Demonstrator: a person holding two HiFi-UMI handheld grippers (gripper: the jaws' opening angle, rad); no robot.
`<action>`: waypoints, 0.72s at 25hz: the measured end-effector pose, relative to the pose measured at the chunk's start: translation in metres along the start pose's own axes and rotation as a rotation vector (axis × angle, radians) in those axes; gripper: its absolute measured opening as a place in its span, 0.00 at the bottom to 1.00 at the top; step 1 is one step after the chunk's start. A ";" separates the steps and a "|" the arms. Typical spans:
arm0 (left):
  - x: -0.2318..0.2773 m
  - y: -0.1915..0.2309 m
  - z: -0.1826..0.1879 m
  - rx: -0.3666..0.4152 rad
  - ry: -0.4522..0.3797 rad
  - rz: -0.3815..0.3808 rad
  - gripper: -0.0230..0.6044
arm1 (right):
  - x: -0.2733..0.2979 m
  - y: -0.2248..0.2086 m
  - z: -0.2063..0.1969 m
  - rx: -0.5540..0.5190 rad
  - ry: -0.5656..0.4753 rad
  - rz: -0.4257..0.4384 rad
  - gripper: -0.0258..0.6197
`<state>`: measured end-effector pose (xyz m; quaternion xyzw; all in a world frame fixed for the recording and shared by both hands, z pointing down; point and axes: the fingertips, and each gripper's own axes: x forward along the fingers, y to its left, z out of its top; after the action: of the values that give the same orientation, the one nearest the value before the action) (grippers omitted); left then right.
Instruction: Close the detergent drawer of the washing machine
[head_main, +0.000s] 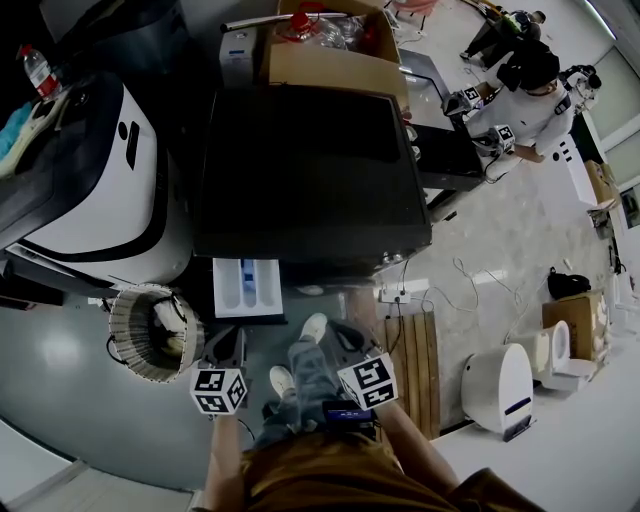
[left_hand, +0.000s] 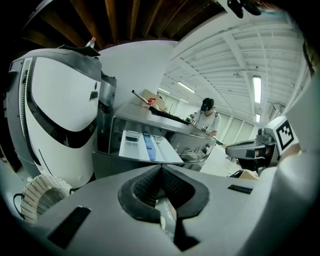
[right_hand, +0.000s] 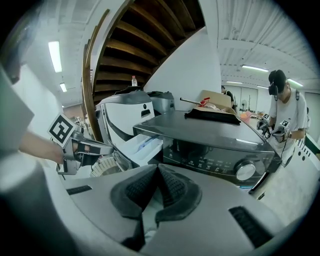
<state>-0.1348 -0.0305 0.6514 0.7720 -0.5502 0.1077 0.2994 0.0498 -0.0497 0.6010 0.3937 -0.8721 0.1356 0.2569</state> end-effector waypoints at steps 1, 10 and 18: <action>0.000 0.000 0.000 0.000 0.001 -0.002 0.07 | 0.001 0.000 0.000 0.002 0.003 0.001 0.06; 0.008 0.004 0.006 0.001 -0.003 0.005 0.07 | 0.006 -0.011 -0.003 0.004 0.009 -0.008 0.06; 0.017 0.009 0.016 -0.015 -0.017 0.017 0.07 | 0.008 -0.023 -0.006 0.016 0.019 -0.025 0.06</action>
<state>-0.1395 -0.0552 0.6509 0.7660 -0.5600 0.0998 0.2995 0.0652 -0.0673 0.6109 0.4051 -0.8636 0.1431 0.2639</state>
